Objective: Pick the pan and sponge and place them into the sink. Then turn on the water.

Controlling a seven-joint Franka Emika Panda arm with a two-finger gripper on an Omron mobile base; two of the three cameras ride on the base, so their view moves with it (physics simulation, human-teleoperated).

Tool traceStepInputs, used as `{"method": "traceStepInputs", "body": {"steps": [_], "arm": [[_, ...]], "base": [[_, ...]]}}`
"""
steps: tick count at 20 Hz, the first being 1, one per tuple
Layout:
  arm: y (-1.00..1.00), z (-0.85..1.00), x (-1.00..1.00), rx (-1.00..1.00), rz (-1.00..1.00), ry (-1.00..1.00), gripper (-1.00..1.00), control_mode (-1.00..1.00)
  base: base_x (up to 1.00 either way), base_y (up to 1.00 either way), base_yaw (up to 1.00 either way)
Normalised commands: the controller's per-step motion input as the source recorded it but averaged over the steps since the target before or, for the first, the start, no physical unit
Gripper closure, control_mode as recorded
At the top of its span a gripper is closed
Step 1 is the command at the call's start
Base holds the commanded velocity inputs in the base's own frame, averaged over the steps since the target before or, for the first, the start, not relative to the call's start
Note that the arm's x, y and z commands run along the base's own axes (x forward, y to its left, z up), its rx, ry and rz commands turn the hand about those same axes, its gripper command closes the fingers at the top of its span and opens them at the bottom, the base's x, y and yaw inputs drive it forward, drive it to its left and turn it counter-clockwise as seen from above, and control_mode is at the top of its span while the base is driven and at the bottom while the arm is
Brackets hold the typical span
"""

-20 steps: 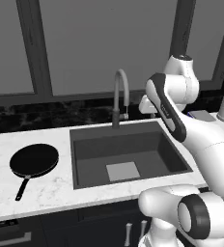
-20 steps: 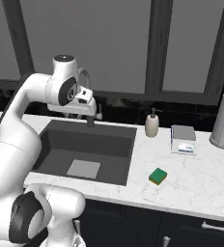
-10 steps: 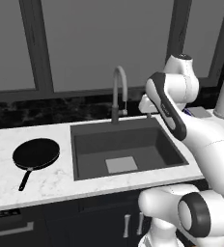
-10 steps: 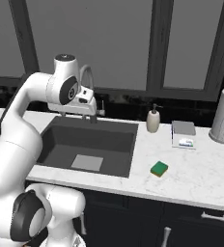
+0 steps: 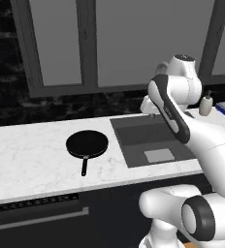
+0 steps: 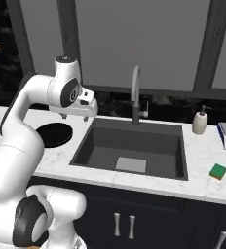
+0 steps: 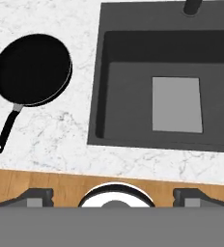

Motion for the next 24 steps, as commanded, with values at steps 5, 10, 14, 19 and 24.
{"method": "traceStepInputs", "body": {"steps": [5, 10, 14, 19, 24], "arm": [[0.00, 0.00, 0.00, 0.00, 0.00, 0.00, -1.00, 1.00], [0.00, 0.00, 0.00, 0.00, 0.00, 0.00, -1.00, 1.00], [0.00, 0.00, 0.00, 0.00, 0.00, 0.00, -1.00, 1.00], [0.00, 0.00, 0.00, 0.00, 0.00, 0.00, -1.00, 1.00], [0.00, 0.00, 0.00, 0.00, 0.00, 0.00, -1.00, 1.00]], "base": [[0.13, 0.90, 0.00], [0.19, 0.25, 0.03], [0.13, -0.21, 0.00], [0.24, -0.36, 0.00], [0.35, -0.31, 0.00]]}}
